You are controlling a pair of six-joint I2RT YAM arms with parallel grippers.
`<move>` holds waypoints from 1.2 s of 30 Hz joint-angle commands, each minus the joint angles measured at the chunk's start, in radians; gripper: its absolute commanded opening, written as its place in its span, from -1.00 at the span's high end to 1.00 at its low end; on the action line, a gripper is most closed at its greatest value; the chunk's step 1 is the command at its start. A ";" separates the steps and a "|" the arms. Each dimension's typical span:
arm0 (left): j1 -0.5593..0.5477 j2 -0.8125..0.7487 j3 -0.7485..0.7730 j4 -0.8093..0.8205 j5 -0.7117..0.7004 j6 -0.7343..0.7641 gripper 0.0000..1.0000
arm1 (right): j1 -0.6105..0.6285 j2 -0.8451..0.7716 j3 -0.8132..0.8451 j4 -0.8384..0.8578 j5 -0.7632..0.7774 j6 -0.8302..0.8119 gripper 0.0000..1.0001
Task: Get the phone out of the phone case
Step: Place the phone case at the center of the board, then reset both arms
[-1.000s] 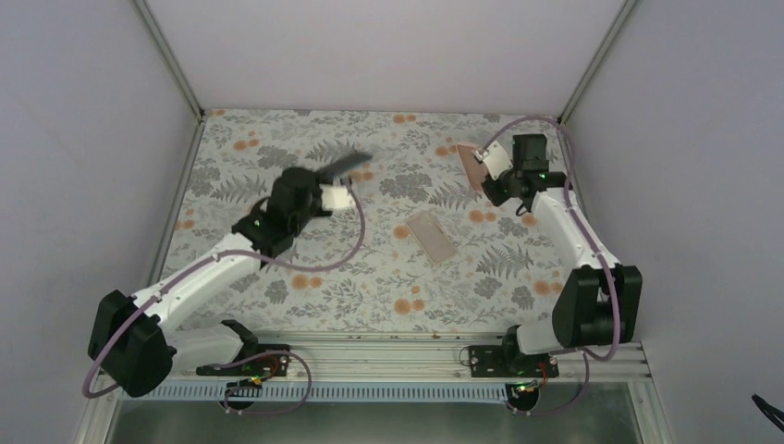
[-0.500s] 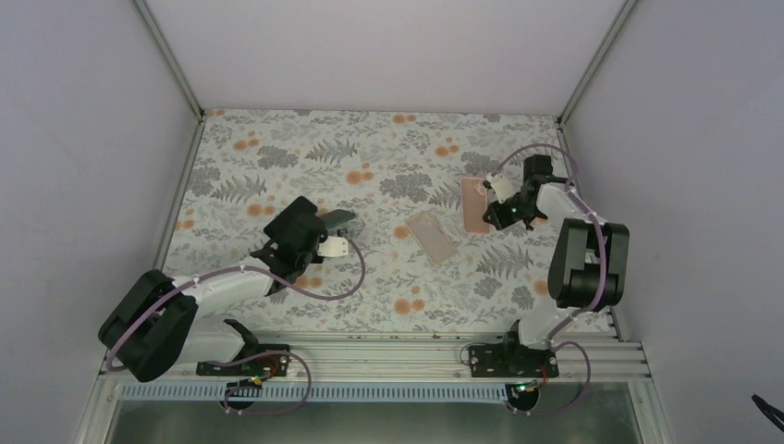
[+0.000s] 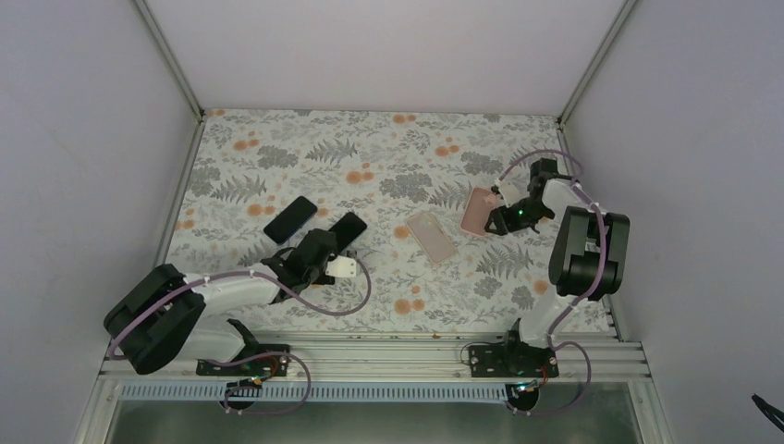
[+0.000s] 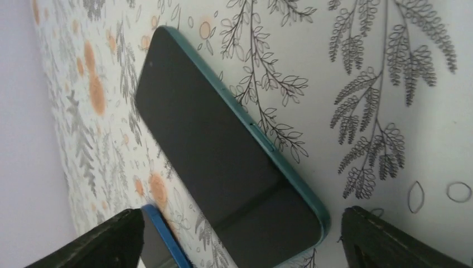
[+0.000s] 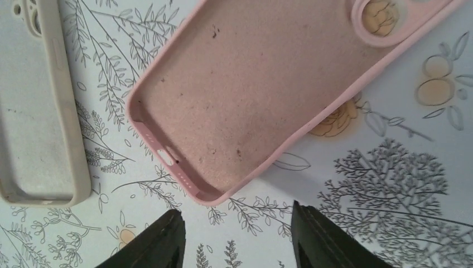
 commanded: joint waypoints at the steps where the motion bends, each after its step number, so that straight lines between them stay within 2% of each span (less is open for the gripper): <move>1: -0.020 -0.065 -0.016 -0.110 0.083 -0.033 -0.86 | -0.014 -0.012 0.074 -0.082 0.026 0.011 -0.12; 4: -0.023 -0.112 0.013 -0.220 0.162 -0.059 -1.00 | -0.014 -0.034 0.116 -0.131 0.018 0.008 -0.34; 5: -0.022 -0.130 0.029 -0.262 0.190 -0.070 -1.00 | -0.014 -0.051 0.127 -0.152 0.011 0.008 -0.50; 6: -0.022 -0.149 0.048 -0.305 0.214 -0.082 -1.00 | -0.008 -0.066 0.135 -0.173 0.007 0.004 -0.81; 7: -0.020 -0.168 0.072 -0.347 0.239 -0.094 -1.00 | 0.002 -0.085 0.140 -0.193 0.003 -0.001 -0.97; 10: 0.022 -0.207 0.174 -0.467 0.316 -0.119 -1.00 | 0.051 -0.180 0.135 -0.217 0.003 0.006 -1.00; 13: 0.130 -0.223 0.301 -0.558 0.413 -0.120 -1.00 | 0.091 -0.242 0.135 -0.199 -0.040 0.024 -0.99; 17: 0.277 -0.184 0.505 -0.693 0.538 -0.138 -1.00 | 0.096 -0.345 0.091 -0.059 -0.093 0.107 -0.99; 20: 0.346 -0.149 0.600 -0.729 0.543 -0.178 -1.00 | 0.095 -0.408 0.045 0.039 -0.121 0.164 -1.00; 24: 0.409 -0.181 0.587 -0.644 0.571 -0.222 -1.00 | 0.092 -0.443 -0.012 0.084 -0.130 0.157 -0.99; 28: 0.428 -0.175 0.589 -0.607 0.571 -0.250 -1.00 | 0.094 -0.449 -0.082 0.156 -0.136 0.173 -1.00; 36: 0.443 -0.160 0.607 -0.564 0.552 -0.284 -1.00 | 0.095 -0.435 -0.098 0.127 -0.160 0.130 -1.00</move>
